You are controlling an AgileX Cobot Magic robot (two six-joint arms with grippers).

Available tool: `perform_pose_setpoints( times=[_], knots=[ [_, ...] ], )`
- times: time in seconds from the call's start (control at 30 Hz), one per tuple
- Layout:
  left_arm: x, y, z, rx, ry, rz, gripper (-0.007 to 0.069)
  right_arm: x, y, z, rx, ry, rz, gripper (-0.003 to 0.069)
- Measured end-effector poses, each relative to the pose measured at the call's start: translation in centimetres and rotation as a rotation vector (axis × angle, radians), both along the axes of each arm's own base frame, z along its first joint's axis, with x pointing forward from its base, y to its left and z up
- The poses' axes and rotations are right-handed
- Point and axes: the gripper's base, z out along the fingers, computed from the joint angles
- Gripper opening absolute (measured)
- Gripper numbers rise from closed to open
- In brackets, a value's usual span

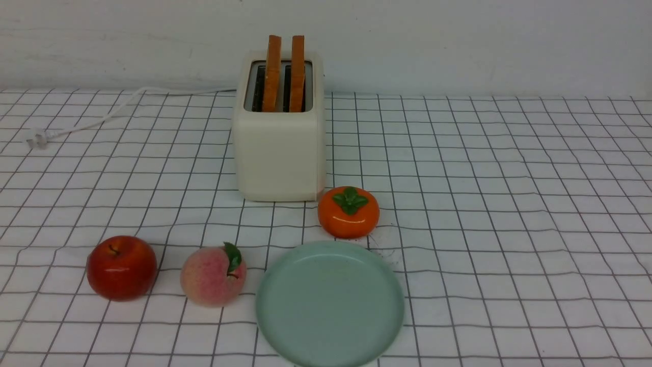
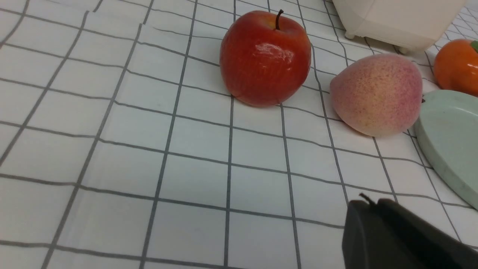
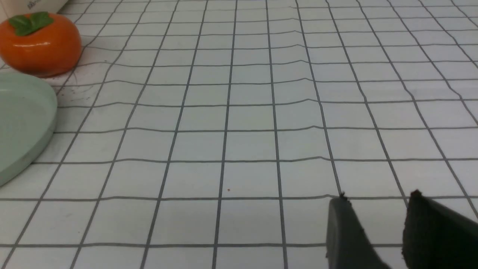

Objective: Take toasted bread from bread machine on white checkered table place on plate.
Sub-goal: 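Reach for a toast slice standing in the toaster with the left gripper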

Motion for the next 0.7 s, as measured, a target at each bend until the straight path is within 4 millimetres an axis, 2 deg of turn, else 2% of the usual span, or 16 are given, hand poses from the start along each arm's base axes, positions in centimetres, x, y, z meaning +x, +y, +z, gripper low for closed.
perform_pose_setpoints(
  times=[0.27,0.7],
  knots=[
    [0.0,0.0,0.1,-0.001,-0.012,0.002,0.0021,0.0,0.0,0.0,0.000,0.000,0.000,0.0242],
    [0.4,0.2,1.6,-0.029,-0.173,0.028,0.0029,0.0,0.0,0.0,0.000,0.000,0.000,0.0242]
  ],
)
